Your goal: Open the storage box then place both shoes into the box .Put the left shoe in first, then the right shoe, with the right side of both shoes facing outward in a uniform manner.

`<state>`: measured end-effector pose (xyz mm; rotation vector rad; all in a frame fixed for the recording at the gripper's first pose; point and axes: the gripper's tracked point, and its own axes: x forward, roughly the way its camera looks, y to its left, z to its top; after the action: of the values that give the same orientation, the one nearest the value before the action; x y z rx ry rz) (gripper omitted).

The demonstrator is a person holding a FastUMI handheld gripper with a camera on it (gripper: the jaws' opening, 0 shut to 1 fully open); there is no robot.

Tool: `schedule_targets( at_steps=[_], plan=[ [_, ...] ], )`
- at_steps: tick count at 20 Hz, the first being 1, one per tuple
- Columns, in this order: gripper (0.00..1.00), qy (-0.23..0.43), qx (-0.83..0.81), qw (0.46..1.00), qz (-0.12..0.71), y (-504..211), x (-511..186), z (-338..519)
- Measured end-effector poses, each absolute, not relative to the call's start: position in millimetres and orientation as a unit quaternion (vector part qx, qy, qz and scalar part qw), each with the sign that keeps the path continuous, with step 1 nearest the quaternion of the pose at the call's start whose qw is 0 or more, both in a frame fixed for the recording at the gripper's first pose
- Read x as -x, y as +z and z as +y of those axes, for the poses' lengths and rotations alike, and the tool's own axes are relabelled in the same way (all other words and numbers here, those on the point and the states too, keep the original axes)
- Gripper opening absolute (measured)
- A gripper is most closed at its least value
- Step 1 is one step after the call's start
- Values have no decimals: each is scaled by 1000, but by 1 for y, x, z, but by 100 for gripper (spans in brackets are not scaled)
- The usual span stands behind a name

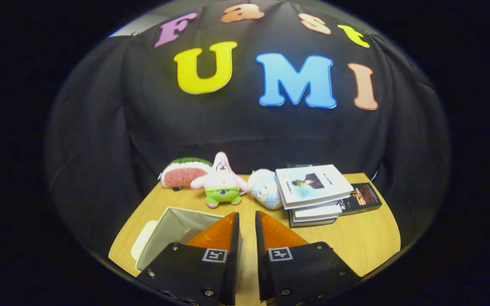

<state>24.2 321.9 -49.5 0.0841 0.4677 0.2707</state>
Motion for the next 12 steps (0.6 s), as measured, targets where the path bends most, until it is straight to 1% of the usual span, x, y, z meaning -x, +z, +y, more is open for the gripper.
schedule_targets(
  at_steps=[2,3,5,9,10,12],
  plan=[
    [27,133,-47,972,186,-28,-23,306],
    [33,133,-49,975,171,-21,-20,300],
    [55,141,-58,980,131,2,-13,293],
    [94,115,-56,987,96,24,-1,268],
    [98,114,-48,988,93,23,0,264],
    [98,111,-35,989,90,24,4,258]
  ],
)
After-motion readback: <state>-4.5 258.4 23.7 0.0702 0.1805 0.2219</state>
